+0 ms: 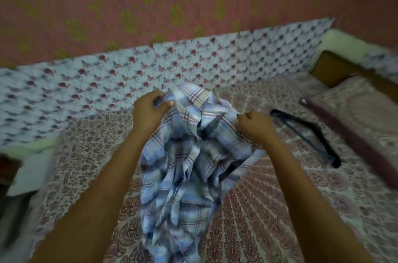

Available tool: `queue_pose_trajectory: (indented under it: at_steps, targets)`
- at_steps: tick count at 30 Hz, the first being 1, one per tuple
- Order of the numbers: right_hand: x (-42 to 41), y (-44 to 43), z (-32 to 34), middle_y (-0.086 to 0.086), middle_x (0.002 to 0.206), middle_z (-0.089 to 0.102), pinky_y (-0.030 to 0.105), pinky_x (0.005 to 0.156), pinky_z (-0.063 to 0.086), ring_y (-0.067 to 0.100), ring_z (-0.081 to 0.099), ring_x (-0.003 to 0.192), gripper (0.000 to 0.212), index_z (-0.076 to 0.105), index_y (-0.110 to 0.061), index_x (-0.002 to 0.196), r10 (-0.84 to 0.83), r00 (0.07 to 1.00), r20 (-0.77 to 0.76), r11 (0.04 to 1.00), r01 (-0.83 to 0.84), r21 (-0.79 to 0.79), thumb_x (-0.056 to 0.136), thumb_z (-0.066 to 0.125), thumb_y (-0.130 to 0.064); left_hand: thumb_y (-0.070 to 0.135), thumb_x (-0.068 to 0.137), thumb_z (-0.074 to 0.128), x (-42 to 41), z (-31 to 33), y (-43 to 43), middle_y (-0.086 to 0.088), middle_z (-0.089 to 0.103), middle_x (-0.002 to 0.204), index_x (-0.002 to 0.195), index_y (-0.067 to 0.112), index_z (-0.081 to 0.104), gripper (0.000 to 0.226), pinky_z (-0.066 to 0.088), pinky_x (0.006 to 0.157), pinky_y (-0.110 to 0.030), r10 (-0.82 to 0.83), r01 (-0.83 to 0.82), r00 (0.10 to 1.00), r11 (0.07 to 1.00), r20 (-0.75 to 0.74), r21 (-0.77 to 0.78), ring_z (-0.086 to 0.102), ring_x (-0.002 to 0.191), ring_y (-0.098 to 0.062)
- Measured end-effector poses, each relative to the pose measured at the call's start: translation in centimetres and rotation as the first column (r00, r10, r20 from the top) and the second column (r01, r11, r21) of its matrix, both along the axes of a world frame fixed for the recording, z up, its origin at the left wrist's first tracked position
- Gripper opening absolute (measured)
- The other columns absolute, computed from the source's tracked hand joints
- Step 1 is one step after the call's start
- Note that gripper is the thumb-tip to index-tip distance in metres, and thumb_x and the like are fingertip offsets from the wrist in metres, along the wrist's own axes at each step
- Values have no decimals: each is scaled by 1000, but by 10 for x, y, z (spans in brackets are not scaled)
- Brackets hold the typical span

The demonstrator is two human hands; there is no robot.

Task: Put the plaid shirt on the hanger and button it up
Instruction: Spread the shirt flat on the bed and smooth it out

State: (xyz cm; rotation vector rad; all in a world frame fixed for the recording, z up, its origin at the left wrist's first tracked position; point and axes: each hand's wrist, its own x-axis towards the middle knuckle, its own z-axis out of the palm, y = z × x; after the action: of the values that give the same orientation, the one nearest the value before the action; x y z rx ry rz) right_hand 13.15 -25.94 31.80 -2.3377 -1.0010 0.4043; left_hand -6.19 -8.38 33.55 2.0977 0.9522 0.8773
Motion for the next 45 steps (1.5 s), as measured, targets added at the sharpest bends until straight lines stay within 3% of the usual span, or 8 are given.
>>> queue_pose_trajectory:
  at_steps: [10, 14, 19, 24, 29, 37, 38, 45]
  targets:
    - [-39, -115, 162, 15, 69, 41, 36, 54, 27, 27, 34, 57, 23, 49, -1, 71, -172, 898, 404, 890, -34, 454, 92, 45, -9, 20, 83, 69, -48, 159, -111, -14, 61, 105, 106, 2, 63, 30, 44, 92, -41, -2, -25, 968, 994, 252, 104, 55, 99, -24]
    - [-63, -163, 211, 8, 78, 41, 30, 48, 19, 24, 36, 62, 14, 46, -10, 82, -267, 848, 458, 762, -106, 639, 94, 40, -7, 28, 90, 58, -65, 213, -158, -12, 55, 99, 104, 10, 56, 22, 36, 77, -33, -94, 53, 985, 962, 144, 269, 51, 92, -22]
    - [-60, -212, 259, 8, 54, 27, 30, 49, 10, 22, 24, 52, 27, 44, -2, 68, -190, 858, 477, 852, -97, 514, 93, 44, -9, 27, 93, 54, -83, 260, -202, -18, 57, 89, 99, 10, 55, 18, 36, 69, -31, -146, 176, 983, 919, -111, 352, 55, 92, -36]
    - [-56, -247, 306, 25, 54, 37, 28, 47, 14, 22, 27, 48, 39, 63, 14, 95, -122, 846, 519, 834, -196, 516, 93, 54, -24, 32, 85, 64, -91, 300, -233, 11, 26, 66, 69, 29, 37, 32, 21, 55, -22, -59, 48, 998, 911, 15, 409, 26, 59, -2]
    - [-34, -245, 324, 21, 59, 45, 31, 46, 22, 29, 42, 55, 41, 59, 6, 73, -138, 797, 588, 849, -210, 485, 92, 53, -30, 24, 79, 73, -82, 325, -245, -10, 55, 90, 101, 6, 65, 29, 34, 75, -29, -70, -11, 982, 906, 175, 424, 49, 82, -15]
    - [24, -194, 202, 4, 53, 24, 31, 53, 20, 19, 25, 50, 50, 28, -15, 55, 264, 930, 255, 963, -270, -11, 92, 50, -42, 47, 69, 75, -13, 207, -167, 6, 28, 78, 71, 7, 58, 43, 34, 59, -36, -223, 258, 953, 952, -205, 165, 26, 93, -15]
    - [33, -189, 176, 3, 52, 24, 30, 53, 21, 19, 26, 50, 52, 29, -16, 53, 277, 940, 200, 961, -274, -43, 89, 54, -44, 38, 75, 74, -4, 182, -158, 7, 21, 70, 62, 8, 48, 42, 30, 56, -34, -229, 266, 944, 954, -238, 138, 20, 62, -12]
    - [71, -151, 46, 6, 53, 34, 31, 53, 29, 23, 40, 55, 45, 38, -13, 53, 52, 994, 101, 999, -53, 0, 83, 67, -29, 25, 89, 61, 66, 53, -105, 2, 39, 59, 62, 20, 45, 32, 30, 60, -30, -201, 241, 925, 967, -323, 87, 38, 55, -14]
